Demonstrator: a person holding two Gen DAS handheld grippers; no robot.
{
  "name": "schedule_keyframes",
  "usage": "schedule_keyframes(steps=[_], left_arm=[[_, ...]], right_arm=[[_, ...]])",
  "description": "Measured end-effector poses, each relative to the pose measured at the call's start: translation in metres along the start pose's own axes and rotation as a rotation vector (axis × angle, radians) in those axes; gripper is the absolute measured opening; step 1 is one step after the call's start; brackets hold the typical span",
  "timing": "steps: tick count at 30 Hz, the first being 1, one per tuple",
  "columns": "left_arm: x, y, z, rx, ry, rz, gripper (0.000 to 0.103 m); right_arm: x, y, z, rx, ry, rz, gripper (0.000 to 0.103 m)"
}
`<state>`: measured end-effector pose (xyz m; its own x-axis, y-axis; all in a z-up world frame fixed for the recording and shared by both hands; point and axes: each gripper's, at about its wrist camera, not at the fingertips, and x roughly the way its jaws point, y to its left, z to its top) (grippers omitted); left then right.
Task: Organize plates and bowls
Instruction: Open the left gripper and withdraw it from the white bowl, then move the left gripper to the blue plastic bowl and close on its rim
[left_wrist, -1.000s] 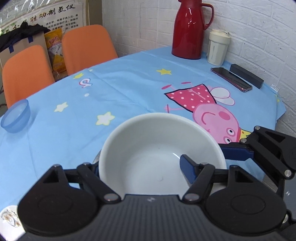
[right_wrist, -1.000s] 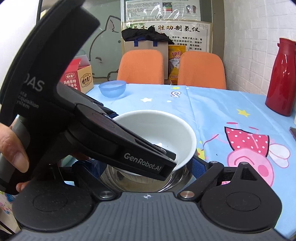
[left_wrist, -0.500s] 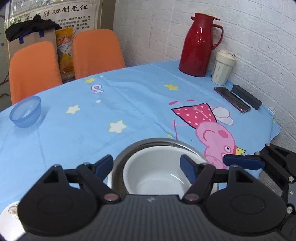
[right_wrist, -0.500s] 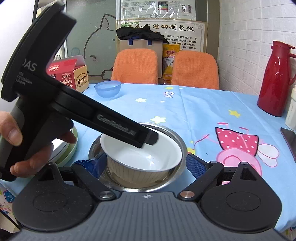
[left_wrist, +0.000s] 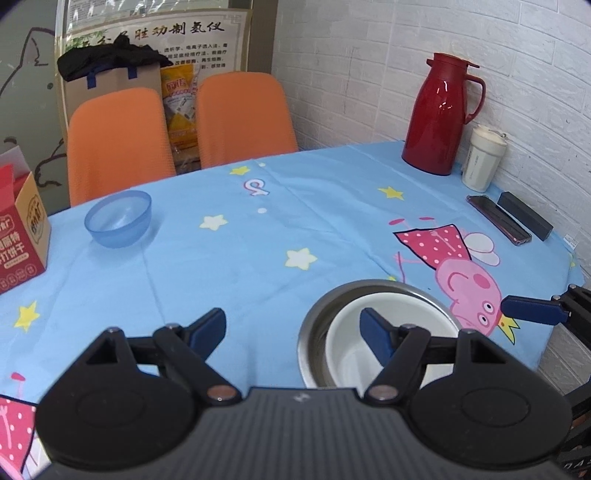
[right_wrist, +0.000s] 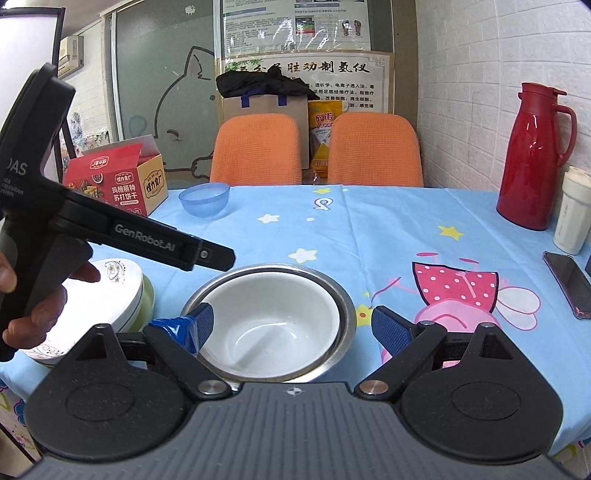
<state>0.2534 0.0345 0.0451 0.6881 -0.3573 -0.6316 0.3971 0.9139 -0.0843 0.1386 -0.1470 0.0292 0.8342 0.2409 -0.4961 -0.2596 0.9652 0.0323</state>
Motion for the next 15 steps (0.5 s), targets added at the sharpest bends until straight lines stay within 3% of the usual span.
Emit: schedule_keyframes(steps=[8, 15], left_arm=[[-0.013, 0.046, 0.001, -0.023, -0.018, 0.044, 0.073], [-0.004, 0.102, 0.011, -0.042, 0.003, 0.104, 0.073]], right_arm=[[0.022, 0.014, 0.026, -0.048, 0.0, 0.012, 0.08], [0.072, 0.04, 0.083, -0.239, 0.019, 0.036, 0.08]])
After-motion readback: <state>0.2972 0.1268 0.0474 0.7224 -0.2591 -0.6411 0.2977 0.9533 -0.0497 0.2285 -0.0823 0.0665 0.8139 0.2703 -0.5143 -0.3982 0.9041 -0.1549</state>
